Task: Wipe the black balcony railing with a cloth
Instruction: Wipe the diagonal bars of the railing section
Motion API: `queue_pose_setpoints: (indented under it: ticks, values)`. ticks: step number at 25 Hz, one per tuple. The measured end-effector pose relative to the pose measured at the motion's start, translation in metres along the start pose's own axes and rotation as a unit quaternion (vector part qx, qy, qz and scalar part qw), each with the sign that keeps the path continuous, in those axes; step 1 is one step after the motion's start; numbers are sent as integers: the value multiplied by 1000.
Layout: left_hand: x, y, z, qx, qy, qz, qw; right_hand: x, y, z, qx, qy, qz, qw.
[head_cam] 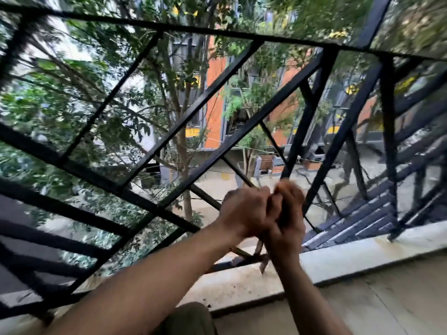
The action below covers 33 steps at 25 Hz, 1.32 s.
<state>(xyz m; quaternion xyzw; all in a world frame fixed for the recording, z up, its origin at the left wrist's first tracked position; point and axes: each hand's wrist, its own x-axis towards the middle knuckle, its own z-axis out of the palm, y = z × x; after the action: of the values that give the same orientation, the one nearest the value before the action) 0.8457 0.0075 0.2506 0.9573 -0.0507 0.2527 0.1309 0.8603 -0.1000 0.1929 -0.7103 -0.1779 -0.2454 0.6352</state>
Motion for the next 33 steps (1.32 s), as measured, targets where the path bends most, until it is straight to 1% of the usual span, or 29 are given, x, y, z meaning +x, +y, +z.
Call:
queue_pose_setpoints:
  ticks: [1,2,3,4,5,6,8,9,10,11,12,13,14,15,16,17,18,20,23,25,26,27,28,29,30,31,32,33]
  values:
    - [7,0,-3,-28,48,-1,998,23,-15,-5,-64,-8,-72,995]
    - [13,0,-9,-51,91,-7,995,44,-26,-11,-131,-21,-133,982]
    - [20,1,-17,-70,125,-16,990,67,-39,-17,-202,-44,-202,957]
    - [29,2,-25,-80,148,-29,985,94,-49,-22,-269,-80,-259,924]
    - [40,3,-32,-78,165,-41,982,119,-59,-27,-338,-114,-296,886]
    - [47,4,-38,-71,182,-50,980,139,-66,-30,-400,-133,-299,856]
    - [55,7,-48,-59,194,-66,977,155,-69,-31,-488,-158,-272,815]
    - [57,8,-51,-52,185,-72,979,151,-68,-31,-511,-187,-265,796]
    - [58,8,-52,-44,172,-74,981,149,-68,-32,-515,-228,-257,785]
    - [59,9,-54,-42,155,-79,984,148,-71,-36,-501,-264,-255,784]
    - [60,8,-54,-48,133,-93,985,152,-81,-41,-491,-270,-272,782]
    - [63,7,-54,-60,117,-112,985,164,-93,-48,-496,-252,-304,773]
    - [65,6,-53,-66,110,-127,984,177,-106,-56,-508,-217,-358,753]
    - [65,6,-52,-59,115,-128,983,190,-119,-64,-503,-190,-418,732]
    - [64,5,-48,-38,127,-112,985,196,-126,-71,-480,-174,-464,724]
    - [63,4,-43,-13,131,-85,988,197,-130,-76,-450,-159,-490,729]
    - [61,3,-39,5,130,-60,990,199,-127,-78,-424,-138,-493,747]
    - [59,1,-34,9,139,-49,989,205,-122,-76,-408,-110,-441,792]
    - [67,3,-33,-47,157,-83,983,208,-113,-77,-442,-133,-366,808]
    - [67,8,-32,-105,158,-102,976,183,-89,-72,-458,-168,-312,816]
    - [67,9,-31,-124,151,-105,975,162,-71,-67,-475,-203,-289,806]
    - [66,9,-30,-129,151,-101,975,144,-57,-62,-492,-247,-289,784]
    - [65,8,-29,-123,154,-92,976,136,-51,-59,-518,-288,-292,751]
    - [63,6,-28,-116,153,-76,978,138,-55,-58,-544,-310,-290,724]
    - [63,3,-27,-105,153,-56,981,152,-66,-59,-561,-293,-299,714]
    - [63,-1,-25,-88,153,-33,984,167,-79,-61,-568,-257,-322,713]
    - [60,-3,-20,-68,152,-9,986,174,-88,-62,-567,-215,-340,719]
    - [57,-4,-14,-57,152,12,987,176,-91,-61,-559,-181,-338,735]
